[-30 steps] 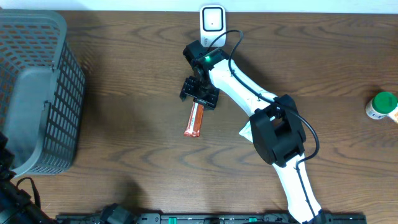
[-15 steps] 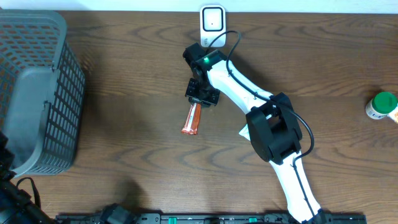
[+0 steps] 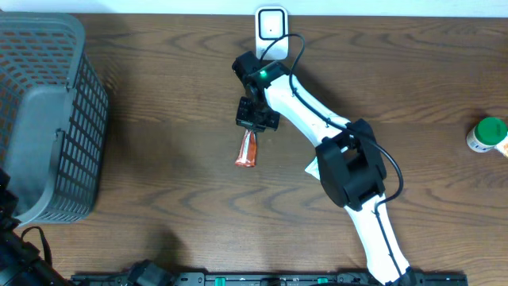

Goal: Scan the item barcode
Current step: 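Carry the TOP bar up toward the scanner with the right gripper, then hold the TOP bar up in front of the scanner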

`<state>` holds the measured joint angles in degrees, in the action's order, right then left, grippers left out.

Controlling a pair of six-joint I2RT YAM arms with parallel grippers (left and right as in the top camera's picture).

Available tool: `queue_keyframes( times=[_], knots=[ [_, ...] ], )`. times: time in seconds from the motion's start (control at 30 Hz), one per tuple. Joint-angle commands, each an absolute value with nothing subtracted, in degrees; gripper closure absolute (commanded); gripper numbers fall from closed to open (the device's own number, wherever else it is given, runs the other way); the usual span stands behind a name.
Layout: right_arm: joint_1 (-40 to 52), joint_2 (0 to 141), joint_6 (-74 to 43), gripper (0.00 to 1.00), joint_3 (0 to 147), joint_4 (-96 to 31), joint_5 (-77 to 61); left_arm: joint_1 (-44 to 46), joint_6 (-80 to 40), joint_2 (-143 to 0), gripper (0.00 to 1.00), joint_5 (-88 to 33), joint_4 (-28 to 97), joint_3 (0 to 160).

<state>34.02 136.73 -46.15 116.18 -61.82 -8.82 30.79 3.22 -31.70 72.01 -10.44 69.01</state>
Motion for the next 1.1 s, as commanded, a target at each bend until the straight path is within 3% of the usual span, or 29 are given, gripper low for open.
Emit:
queue_keyframes(
  times=[0.0,0.33,0.53,0.7,1.07],
  knots=[
    [34.7,127.9,-44.7,0.99,117.6,-61.7,-1.4,30.5,4.0,-31.2,0.15,72.7,-10.5,68.5],
    [39.5,111.5,-41.1,0.98,117.6,-61.0,10.2,30.5,4.0,-31.2,0.15,72.7,-10.5,68.5],
    [40.7,104.2,-58.0,0.99,117.6,-69.9,17.4,30.5,4.0,-31.2,0.15,72.7,-10.5,68.5],
    [38.4,102.3,-70.0,0.99,117.6,-78.7,15.4,30.5,4.0,-31.2,0.15,72.7,-10.5,68.5],
    [35.8,102.3,-62.4,0.98,117.6,-79.5,11.6,30.5,4.0,-31.2,0.15,72.7,-10.5,68.5]
  ],
)
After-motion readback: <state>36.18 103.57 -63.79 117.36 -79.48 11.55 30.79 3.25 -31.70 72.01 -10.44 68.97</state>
